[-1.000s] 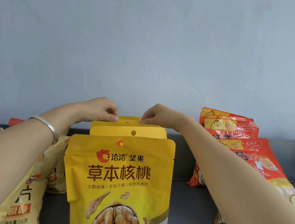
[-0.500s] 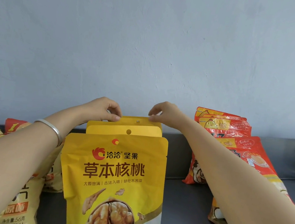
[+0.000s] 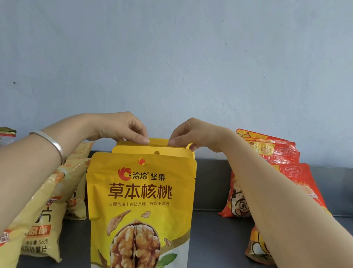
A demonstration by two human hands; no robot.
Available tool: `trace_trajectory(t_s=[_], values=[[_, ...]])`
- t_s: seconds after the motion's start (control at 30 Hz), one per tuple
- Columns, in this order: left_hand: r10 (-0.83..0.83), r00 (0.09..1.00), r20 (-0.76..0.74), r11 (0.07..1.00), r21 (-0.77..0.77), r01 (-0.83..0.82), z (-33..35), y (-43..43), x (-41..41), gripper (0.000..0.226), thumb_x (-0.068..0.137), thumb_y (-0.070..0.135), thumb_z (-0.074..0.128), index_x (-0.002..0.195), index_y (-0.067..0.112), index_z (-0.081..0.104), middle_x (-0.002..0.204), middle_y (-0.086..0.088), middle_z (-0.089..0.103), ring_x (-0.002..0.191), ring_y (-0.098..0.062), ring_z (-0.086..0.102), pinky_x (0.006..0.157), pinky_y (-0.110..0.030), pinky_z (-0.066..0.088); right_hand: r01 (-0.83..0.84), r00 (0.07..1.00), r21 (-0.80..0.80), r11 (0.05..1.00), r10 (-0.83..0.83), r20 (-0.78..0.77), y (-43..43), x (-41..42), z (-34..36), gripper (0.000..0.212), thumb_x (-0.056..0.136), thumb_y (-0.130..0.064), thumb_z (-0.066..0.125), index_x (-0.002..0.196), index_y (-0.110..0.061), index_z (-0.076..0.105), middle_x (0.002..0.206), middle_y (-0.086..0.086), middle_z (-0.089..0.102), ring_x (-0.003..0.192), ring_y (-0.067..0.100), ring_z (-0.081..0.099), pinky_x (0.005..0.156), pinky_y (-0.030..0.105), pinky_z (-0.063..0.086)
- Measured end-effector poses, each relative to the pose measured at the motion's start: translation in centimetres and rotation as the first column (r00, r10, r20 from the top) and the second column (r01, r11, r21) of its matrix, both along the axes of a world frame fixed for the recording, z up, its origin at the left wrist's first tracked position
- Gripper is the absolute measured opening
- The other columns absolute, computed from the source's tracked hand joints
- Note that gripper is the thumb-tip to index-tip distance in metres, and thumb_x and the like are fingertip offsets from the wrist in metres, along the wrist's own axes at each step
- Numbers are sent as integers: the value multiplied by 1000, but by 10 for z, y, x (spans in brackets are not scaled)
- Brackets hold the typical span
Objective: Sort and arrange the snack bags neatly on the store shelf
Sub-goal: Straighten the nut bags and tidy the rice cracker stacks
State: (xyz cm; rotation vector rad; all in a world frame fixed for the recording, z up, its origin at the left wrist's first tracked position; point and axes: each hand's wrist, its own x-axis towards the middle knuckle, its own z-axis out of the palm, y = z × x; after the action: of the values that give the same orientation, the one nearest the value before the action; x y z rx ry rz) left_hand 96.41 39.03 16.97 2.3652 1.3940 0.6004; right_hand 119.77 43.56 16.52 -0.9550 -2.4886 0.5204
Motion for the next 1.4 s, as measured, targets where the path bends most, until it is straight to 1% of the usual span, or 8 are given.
trace_trajectory(t_s=[0.2, 0.27, 0.43, 0.73, 0.93, 1.07, 1.23, 1.4], values=[[84, 996, -4, 993, 78, -83, -3, -6, 9, 12, 84, 20, 67, 75, 13, 71, 75, 0, 69, 65, -5, 61, 59, -15, 48, 12, 999, -36, 999, -10, 38, -7, 6, 2, 15, 91, -19, 60, 91, -28, 72, 110, 5, 70, 104, 24, 64, 91, 41, 53], [111, 993, -28, 983, 149, -106, -4, -4, 14, 11, 86, 13, 66, 76, 13, 70, 74, 2, 68, 63, 0, 59, 59, -12, 47, 62, 997, -9, 998, -61, 52, -8, 7, 0, 10, 91, -24, 63, 93, -22, 72, 97, 1, 70, 87, 16, 63, 76, 28, 53], [135, 990, 42, 961, 237, -141, -5, 7, 20, 11, 85, 15, 67, 75, 18, 68, 79, 2, 67, 73, -11, 60, 64, -23, 47, 198, 980, 121, 973, -198, -13, -5, 10, 0, 15, 90, -20, 65, 98, -10, 72, 85, 0, 67, 75, 11, 61, 54, 13, 42], [181, 983, -26, 959, 225, -171, -15, 20, 17, 13, 85, 11, 67, 74, 18, 68, 71, 5, 67, 64, -5, 59, 59, -15, 45, 316, 949, 108, 943, -314, -38, 12, 23, -12, 18, 90, -24, 65, 103, -11, 69, 100, 7, 69, 79, 15, 65, 69, 21, 53], [128, 990, 61, 966, 219, -138, -13, 15, 17, 4, 85, 19, 67, 89, 21, 68, 92, 6, 68, 84, -10, 62, 64, -27, 49, 259, 966, 189, 947, -250, -72, 3, 21, -11, 25, 92, -24, 62, 110, -9, 69, 112, 5, 66, 99, 17, 58, 79, 25, 45], [98, 987, 124, 956, 265, -128, -6, 6, 21, 3, 86, 19, 66, 87, 21, 67, 90, 2, 68, 84, -14, 62, 66, -27, 48, 227, 964, 294, 928, -171, -204, -9, 10, -3, 17, 91, -20, 63, 99, -8, 72, 95, 2, 67, 84, 11, 56, 69, 21, 46], [94, 987, 130, 954, 271, -127, -1, -15, 28, 13, 86, 23, 65, 80, 12, 68, 75, 2, 67, 70, -9, 58, 62, -24, 45, 103, 990, 257, 961, -75, -117, -26, 0, 2, 17, 91, -22, 62, 84, -11, 72, 73, -4, 66, 65, 5, 54, 64, 19, 46], [117, 992, 48, 984, 127, -122, 3, -46, 31, 32, 73, 43, 64, 85, 14, 71, 82, 3, 71, 70, -5, 62, 62, -23, 49, 17, 999, 192, 981, -23, 28, -41, 3, -2, 21, 90, -30, 64, 100, -13, 72, 96, -1, 67, 86, 11, 60, 80, 23, 51]])
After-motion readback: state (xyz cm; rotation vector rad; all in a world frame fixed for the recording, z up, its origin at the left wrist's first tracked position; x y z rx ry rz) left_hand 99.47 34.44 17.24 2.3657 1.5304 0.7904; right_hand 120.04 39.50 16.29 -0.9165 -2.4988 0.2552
